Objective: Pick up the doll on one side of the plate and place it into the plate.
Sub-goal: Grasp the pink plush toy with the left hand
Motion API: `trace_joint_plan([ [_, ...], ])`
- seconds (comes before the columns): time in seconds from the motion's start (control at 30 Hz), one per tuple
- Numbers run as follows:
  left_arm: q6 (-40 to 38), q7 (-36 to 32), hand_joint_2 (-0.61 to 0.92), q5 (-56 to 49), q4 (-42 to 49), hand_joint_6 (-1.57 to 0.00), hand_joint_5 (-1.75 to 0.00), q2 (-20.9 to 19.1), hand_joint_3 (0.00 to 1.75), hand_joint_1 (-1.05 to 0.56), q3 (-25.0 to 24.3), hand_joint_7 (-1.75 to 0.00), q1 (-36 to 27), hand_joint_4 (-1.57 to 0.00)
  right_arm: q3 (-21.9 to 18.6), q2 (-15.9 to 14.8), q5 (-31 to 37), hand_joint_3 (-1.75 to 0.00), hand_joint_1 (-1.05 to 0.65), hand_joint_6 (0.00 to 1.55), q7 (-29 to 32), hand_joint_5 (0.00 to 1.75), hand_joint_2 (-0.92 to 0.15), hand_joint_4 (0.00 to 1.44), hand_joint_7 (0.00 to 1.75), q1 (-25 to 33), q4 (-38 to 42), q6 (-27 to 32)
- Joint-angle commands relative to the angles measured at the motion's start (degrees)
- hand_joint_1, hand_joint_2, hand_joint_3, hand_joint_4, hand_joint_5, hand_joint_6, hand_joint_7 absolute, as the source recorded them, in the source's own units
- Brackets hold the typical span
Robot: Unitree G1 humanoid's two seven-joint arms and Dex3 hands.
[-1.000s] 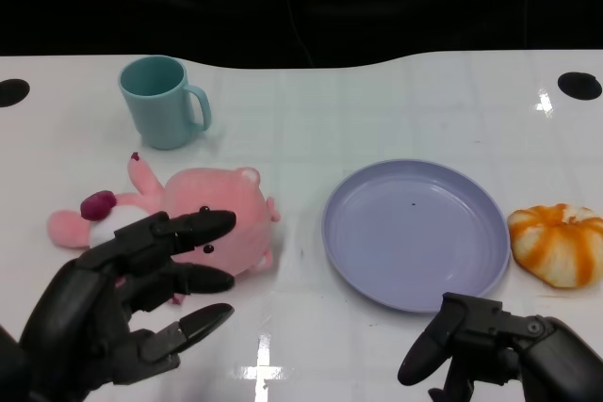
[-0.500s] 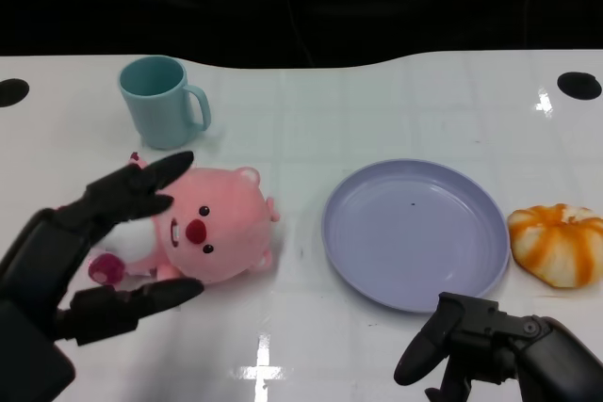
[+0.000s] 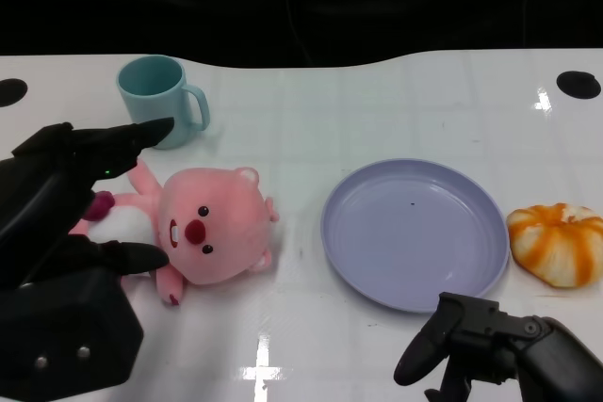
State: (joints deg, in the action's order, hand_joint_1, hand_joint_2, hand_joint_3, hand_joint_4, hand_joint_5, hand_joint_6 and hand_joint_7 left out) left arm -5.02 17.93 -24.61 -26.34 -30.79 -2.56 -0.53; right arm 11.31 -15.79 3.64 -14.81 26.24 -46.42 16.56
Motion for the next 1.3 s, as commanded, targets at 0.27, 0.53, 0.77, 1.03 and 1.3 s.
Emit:
trace_joint_plan([
  [0.27, -1.2, 5.7, 0.90, -11.1, 8.6, -0.29, -0.44, -6.0, 0.00, -0.61, 7.7, 0.00, 8.6, -0.01, 0.4, 0.2, 0.1, -1.06, -0.06, 0.60, 0.8, 1.60, -0.54, 0.62, 1.24, 0.1, -0.9, 0.1],
  [0.53, -0.5, 6.4, 0.89, -18.0, 18.1, -0.28, -0.42, -6.1, 0.00, -0.63, 14.2, 0.00, 15.4, -0.04, 0.5, 0.1, 0.3, -1.08, -0.07, 0.59, 0.8, 1.60, -0.53, 0.62, 1.24, 0.8, -1.7, 0.4],
  [0.77, 1.6, 3.2, 0.89, -21.5, 29.7, -0.27, -0.43, -4.1, 0.00, -0.66, 19.1, -0.01, 20.2, -0.02, 0.6, 0.1, 0.5, -1.08, -0.08, 0.59, 0.9, 1.60, -0.53, 0.62, 1.24, 1.1, -2.3, 1.0],
  [1.03, 1.9, -0.2, 0.90, -24.4, 43.7, -0.27, -0.39, -0.8, 0.00, -0.64, 24.2, 0.00, 26.2, -0.03, 0.8, 0.1, 0.5, -1.08, -0.08, 0.60, 1.0, 1.61, -0.53, 0.63, 1.25, 1.4, -2.7, 1.1],
  [1.3, 4.5, -7.3, 0.89, -23.9, 66.5, -0.31, -0.21, 5.9, 0.00, -0.61, 29.4, -0.01, 33.6, -0.17, 1.2, 0.1, 1.0, -1.08, -0.09, 0.60, 1.2, 1.60, -0.53, 0.63, 1.24, 2.1, -3.8, 1.8],
])
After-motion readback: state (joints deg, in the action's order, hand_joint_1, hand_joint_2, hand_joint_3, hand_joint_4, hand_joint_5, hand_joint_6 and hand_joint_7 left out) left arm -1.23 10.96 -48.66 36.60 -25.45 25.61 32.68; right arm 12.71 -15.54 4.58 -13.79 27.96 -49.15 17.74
